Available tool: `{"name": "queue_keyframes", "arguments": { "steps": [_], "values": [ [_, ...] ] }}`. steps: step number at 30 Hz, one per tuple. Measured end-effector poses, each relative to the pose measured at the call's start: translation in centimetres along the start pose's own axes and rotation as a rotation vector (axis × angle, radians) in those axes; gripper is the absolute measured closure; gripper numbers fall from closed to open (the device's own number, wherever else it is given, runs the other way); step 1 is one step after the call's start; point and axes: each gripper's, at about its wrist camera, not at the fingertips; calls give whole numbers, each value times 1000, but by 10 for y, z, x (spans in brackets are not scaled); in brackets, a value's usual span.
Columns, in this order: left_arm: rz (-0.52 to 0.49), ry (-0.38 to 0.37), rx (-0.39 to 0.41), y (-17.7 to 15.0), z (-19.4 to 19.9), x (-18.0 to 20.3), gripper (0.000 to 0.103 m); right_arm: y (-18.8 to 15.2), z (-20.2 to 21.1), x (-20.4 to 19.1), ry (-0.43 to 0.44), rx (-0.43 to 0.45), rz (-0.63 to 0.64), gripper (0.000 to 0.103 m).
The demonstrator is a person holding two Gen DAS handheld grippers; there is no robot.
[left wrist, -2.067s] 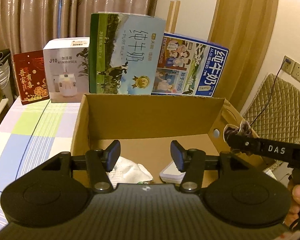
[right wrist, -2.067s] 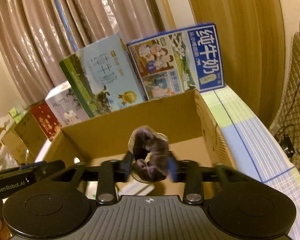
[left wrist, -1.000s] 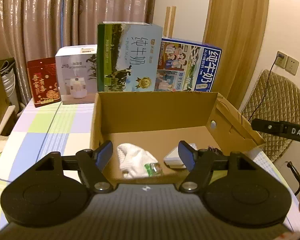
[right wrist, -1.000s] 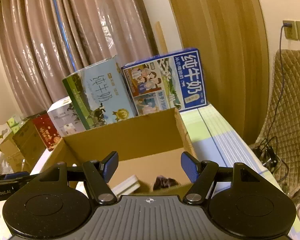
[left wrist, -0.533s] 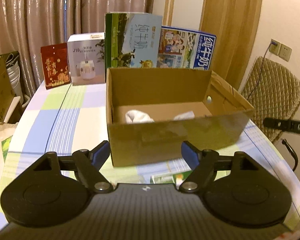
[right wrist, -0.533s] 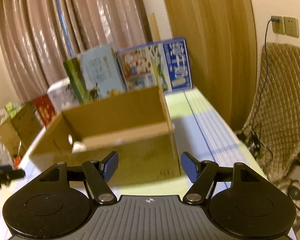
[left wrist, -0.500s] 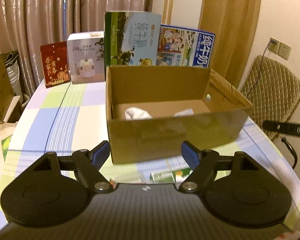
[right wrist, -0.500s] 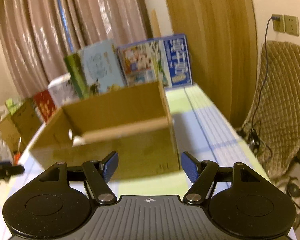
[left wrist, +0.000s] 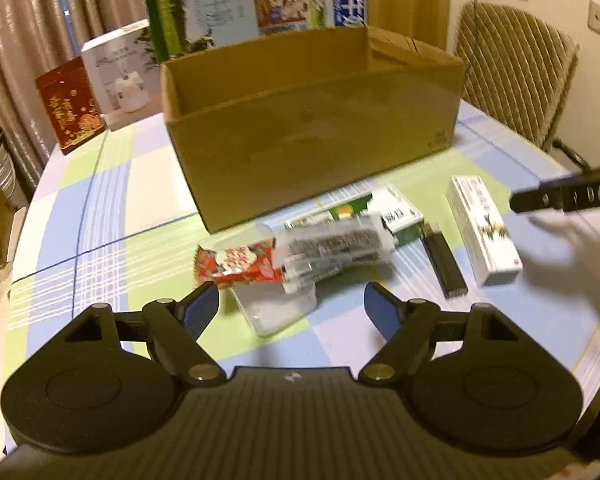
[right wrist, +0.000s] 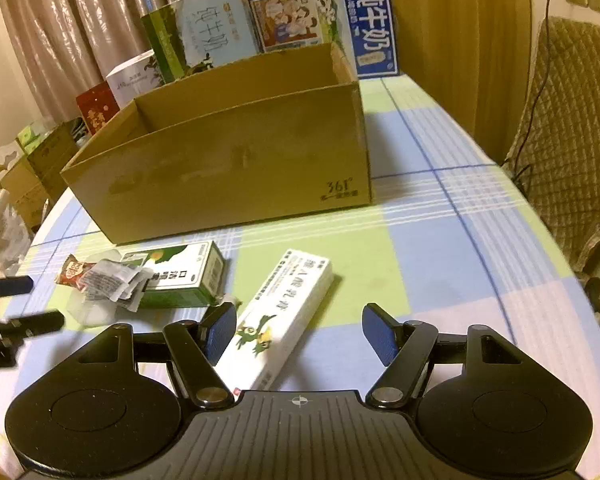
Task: Organize objects
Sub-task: 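Move both tools back toward the lighter and ointment box, then grasp the black lighter with the left tool while the right tool grasps the ointment box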
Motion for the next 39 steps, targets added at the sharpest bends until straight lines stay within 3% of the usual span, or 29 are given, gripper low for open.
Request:
{"name": "queue_keyframes", "arguments": {
  "steps": [17, 20, 22, 28, 30, 37, 39],
  "values": [
    [46, -89, -7, 2, -22, 24, 27, -2, -42, -26, 20, -101, 43, 36],
    [54, -96, -8, 5, -25, 28, 28, -5, -46, -24, 9, -117, 49, 45],
    [51, -101, -6, 7, -27, 32, 28, -5, -44, -21, 5, -122, 40, 58],
    [66, -138, -3, 11, -40, 47, 32, -7, -32, -9, -67, -118, 45, 67],
    [60, -143, -4, 11, -46, 57, 46, -7, -31, -5, -87, -115, 41, 67],
    [41, -168, -27, 11, -72, 81, 55, -4, -32, 10, -86, -105, -4, 66],
    [40, -168, -36, 12, -78, 84, 63, -3, -32, 13, -85, -103, -10, 66]
  ]
}}
Point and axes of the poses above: each gripper's, at about its wrist camera, not at the fingertips, and z roughly against the way its jaws point, x to its right, y to its top, and after that the axes turned 7 degrees about -y, right-handed
